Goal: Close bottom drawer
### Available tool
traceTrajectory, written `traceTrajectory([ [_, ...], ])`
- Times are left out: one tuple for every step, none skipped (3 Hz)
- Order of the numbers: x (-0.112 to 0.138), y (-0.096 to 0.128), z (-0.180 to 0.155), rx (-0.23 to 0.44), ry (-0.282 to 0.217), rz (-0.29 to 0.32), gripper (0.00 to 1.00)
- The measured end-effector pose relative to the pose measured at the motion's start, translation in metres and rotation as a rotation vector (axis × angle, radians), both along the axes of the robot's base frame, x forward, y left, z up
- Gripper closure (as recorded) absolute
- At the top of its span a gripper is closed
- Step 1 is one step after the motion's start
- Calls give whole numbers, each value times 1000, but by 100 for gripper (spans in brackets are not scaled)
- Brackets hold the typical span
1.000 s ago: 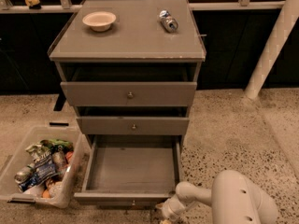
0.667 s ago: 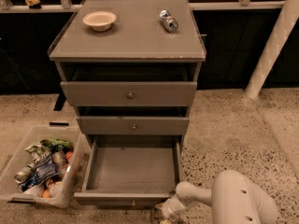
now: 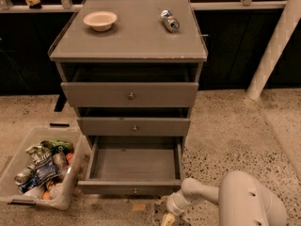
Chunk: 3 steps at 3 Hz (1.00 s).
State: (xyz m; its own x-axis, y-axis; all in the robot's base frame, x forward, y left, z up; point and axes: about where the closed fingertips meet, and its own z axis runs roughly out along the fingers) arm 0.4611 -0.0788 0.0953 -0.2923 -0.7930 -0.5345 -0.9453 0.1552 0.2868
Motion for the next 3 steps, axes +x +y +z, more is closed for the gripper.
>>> traceTrajectory([
  [1, 20, -8, 15, -1, -5, 0],
  [2, 68, -27, 42, 13, 20, 0],
  [11, 126, -46, 58, 7, 30, 0],
])
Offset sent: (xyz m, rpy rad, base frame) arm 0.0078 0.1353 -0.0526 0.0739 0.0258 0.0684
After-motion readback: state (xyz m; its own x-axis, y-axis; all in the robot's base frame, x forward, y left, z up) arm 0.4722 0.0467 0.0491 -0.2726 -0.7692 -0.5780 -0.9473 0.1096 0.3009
